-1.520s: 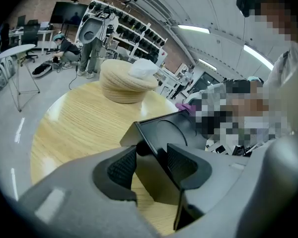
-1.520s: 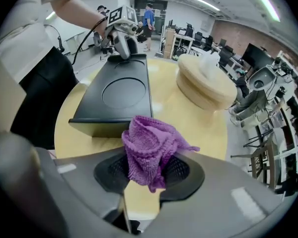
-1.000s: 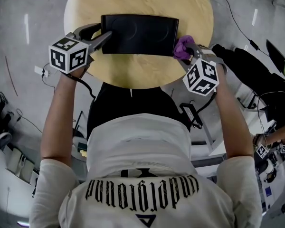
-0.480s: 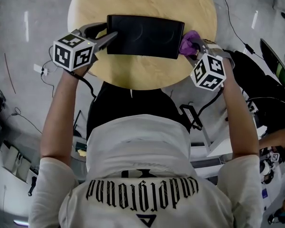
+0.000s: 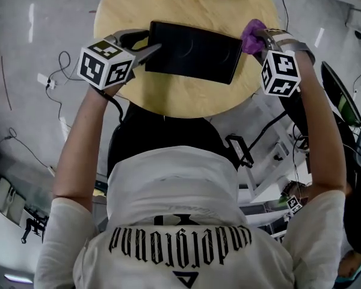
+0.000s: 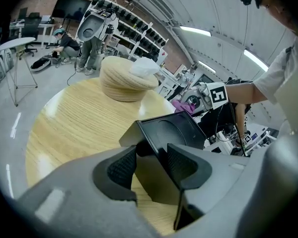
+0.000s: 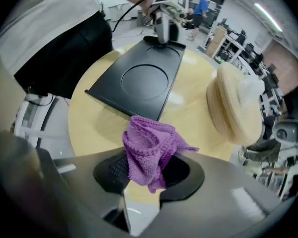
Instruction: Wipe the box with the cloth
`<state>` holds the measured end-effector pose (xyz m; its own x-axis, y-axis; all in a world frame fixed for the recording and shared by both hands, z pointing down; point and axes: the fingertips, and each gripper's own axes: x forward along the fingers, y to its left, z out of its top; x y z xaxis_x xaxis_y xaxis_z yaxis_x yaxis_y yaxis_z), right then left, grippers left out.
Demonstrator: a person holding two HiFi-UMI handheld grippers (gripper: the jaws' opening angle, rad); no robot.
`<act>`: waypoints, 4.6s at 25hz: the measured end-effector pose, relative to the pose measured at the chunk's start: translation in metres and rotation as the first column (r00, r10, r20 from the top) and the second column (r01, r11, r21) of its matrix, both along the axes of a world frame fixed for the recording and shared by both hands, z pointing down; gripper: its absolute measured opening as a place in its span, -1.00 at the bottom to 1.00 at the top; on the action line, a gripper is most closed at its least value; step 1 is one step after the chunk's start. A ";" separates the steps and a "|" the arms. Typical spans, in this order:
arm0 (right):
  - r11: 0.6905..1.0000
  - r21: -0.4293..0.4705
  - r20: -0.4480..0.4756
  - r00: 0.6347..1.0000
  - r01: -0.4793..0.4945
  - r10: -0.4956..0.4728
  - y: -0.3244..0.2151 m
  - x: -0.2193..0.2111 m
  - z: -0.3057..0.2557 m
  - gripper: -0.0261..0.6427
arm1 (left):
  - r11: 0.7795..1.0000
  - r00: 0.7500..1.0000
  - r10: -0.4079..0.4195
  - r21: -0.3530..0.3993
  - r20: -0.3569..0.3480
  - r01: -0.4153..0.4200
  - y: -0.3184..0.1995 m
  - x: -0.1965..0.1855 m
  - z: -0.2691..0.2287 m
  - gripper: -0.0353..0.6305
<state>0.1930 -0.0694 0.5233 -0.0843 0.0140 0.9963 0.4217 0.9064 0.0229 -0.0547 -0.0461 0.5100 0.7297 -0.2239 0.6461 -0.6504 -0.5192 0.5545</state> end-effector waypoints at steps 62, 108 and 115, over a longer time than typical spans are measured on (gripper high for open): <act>0.941 0.147 -0.069 0.952 0.305 -0.297 -0.016 -0.021 0.011 -0.52 | 1.000 0.996 -0.002 -0.007 0.089 0.002 0.003 -0.002 0.010 -0.25; 0.692 -0.153 0.343 0.618 -0.706 0.707 0.136 -0.005 -0.045 -0.51 | 0.984 0.981 -0.088 0.166 0.172 0.060 0.013 0.002 -0.038 -0.32; 0.674 -0.150 0.458 0.554 -0.723 0.696 0.113 -0.019 -0.111 -0.51 | 0.941 0.986 -0.133 0.325 0.098 0.094 0.009 0.005 -0.118 -0.45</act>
<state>0.1739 0.0434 0.4127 -0.4679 -0.2963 0.8326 -0.4317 0.8987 0.0772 -0.0502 -0.0375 0.3924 0.6112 -0.5090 0.6061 -0.7654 -0.5751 0.2890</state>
